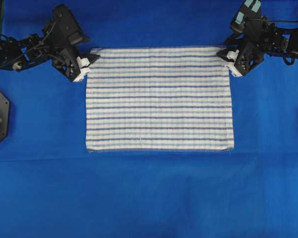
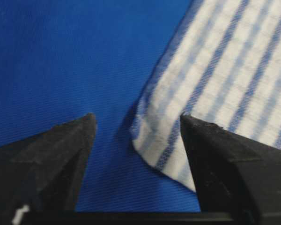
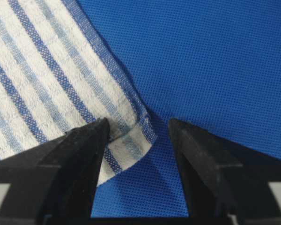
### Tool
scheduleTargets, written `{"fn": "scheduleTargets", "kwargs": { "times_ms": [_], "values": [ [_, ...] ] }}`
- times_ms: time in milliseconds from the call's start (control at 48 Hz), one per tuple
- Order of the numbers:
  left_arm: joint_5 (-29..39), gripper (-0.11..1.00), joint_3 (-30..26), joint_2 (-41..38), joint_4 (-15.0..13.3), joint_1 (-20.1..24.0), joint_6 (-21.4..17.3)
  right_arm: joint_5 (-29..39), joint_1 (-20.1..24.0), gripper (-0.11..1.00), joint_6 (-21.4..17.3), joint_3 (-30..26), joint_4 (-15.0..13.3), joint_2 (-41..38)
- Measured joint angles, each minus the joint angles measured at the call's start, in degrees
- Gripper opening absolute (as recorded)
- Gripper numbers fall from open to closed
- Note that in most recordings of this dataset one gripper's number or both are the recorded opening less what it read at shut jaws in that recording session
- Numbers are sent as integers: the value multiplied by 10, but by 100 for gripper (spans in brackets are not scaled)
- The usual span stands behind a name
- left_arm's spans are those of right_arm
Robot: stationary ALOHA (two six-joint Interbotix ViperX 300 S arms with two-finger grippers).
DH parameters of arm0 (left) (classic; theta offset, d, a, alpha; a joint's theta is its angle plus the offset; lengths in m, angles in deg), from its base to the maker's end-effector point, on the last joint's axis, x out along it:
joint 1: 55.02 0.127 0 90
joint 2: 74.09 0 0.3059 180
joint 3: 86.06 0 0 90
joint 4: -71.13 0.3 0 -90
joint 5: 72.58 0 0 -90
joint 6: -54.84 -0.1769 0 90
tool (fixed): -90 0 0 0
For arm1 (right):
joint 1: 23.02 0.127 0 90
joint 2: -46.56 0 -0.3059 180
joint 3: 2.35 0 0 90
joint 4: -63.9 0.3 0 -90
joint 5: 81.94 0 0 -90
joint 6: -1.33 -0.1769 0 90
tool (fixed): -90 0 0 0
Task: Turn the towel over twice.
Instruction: 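Move both grippers back to the towel's far corners and pinch them, then lift the far corners with both grippers and pull them toward the near edge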
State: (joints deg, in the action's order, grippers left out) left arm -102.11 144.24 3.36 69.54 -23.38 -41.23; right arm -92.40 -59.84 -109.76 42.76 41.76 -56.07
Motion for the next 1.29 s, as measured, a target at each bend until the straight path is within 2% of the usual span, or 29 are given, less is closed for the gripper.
{"fn": "scheduleTargets", "kwargs": {
  "times_ms": [83,187,250,604,791,958,1291],
  "values": [
    [2,36,0,-5,0,0,-5,0,0,46,1,0,-1,-1],
    [11,10,-1,-10,0,-1,-11,0,0,19,1,1,0,-2],
    [21,2,-2,-11,0,-1,-16,0,1,7,1,0,-1,-2],
    [47,2,-16,-8,0,0,-20,-1,0,8,1,0,0,-1],
    [80,3,-32,34,0,8,-51,2,-2,8,0,-5,0,18],
    [132,3,-54,85,0,34,-69,11,-19,8,0,-21,0,54],
    [205,2,-106,174,1,100,-69,64,-72,8,4,-74,-10,110]
  ]
}}
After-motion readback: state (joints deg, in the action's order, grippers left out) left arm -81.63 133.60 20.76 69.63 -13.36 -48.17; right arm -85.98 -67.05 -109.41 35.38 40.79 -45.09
